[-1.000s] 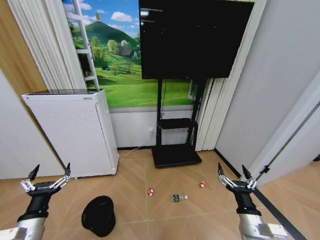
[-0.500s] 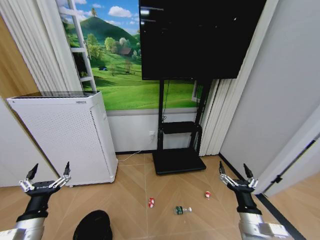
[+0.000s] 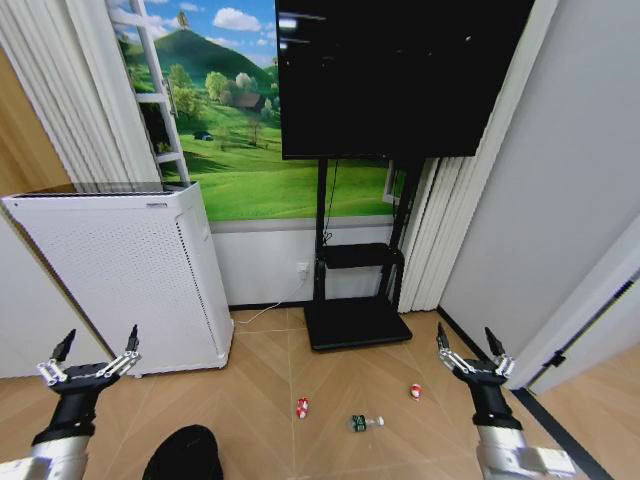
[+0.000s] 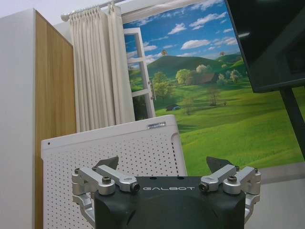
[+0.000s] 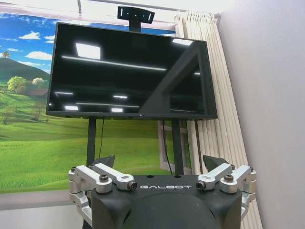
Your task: Pick up the trash bin and place the garbage on the floor into it.
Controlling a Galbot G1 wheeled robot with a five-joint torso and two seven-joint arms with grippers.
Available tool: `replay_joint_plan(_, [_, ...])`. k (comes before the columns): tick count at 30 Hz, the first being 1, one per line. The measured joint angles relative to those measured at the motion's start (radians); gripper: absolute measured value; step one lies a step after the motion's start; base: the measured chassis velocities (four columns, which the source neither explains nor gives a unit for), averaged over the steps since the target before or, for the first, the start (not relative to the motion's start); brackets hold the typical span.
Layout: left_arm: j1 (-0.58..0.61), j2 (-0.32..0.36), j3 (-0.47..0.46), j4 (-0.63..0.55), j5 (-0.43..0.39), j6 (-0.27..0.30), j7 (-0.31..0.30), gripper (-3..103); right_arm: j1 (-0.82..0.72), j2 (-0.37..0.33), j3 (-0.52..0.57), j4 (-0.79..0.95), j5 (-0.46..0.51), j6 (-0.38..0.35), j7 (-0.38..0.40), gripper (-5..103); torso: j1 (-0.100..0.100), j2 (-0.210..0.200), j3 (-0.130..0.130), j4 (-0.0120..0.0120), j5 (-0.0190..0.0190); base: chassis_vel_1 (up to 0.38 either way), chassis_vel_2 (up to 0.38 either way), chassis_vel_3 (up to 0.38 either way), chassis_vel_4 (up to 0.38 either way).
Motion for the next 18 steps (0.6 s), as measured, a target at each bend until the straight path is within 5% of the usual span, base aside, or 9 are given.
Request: replay_joint_plan(18, [-0.003, -0.001, -0.001, 0.003, -0.004, 0.005, -0.007, 100, -0.002, 0.006, -0.002, 0.004, 0.001, 0.022, -0.004, 100, -0.036, -0.084, -0.048, 0.0000, 0.0000, 0.000, 0.000, 0.000, 0.000])
